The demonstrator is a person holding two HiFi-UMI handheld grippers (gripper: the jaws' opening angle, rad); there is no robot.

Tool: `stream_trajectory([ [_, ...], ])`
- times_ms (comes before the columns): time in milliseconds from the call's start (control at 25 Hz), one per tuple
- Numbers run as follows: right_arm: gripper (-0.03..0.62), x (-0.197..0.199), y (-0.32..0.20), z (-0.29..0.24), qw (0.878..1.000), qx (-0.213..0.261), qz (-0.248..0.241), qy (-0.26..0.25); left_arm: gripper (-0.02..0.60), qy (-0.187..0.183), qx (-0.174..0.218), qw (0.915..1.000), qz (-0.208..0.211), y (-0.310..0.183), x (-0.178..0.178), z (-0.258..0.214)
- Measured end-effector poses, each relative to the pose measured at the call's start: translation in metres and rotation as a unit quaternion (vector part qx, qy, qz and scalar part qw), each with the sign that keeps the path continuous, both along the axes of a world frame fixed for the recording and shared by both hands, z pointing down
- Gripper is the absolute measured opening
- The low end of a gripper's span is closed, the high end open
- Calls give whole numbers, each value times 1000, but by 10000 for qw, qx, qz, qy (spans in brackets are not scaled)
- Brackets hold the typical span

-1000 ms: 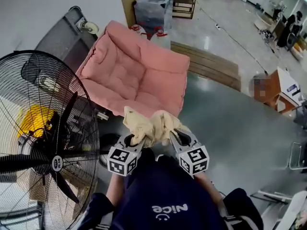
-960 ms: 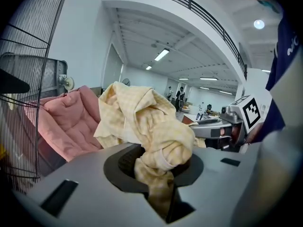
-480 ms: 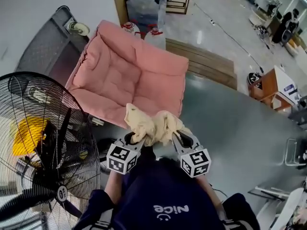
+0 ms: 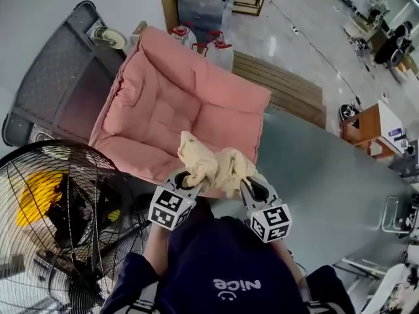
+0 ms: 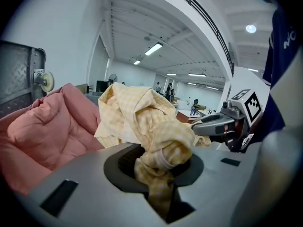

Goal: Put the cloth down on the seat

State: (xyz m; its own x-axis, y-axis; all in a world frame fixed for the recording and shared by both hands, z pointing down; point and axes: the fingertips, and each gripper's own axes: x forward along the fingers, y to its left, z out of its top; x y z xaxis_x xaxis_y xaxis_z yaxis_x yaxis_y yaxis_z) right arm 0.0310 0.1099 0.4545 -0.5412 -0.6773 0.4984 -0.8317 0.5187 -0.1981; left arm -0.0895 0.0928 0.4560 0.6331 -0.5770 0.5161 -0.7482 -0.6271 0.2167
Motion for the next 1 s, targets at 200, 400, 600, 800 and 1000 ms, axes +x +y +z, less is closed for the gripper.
stream_trajectory([
  [200,78,-24,-45,-2,10000,46,-6,57,110,-97,70,9999,123,-44,-17,2],
  [400,78,-38,-77,3,9999,86,60,64,110,136,-70,9999,-35,-77,-37,12],
  [600,78,-41,-91,14,9999,-81,140,60,110,153,-246,9996,-16,-89,-39,19],
  [800,78,-35,-101,17,9998,-129,93,74,110,145,-320,9993,-105,-97,-37,23],
  [1000,78,-25,-112,10,10000,-52,-21,74,110,237,-336,9987,-318,-104,-31,17],
])
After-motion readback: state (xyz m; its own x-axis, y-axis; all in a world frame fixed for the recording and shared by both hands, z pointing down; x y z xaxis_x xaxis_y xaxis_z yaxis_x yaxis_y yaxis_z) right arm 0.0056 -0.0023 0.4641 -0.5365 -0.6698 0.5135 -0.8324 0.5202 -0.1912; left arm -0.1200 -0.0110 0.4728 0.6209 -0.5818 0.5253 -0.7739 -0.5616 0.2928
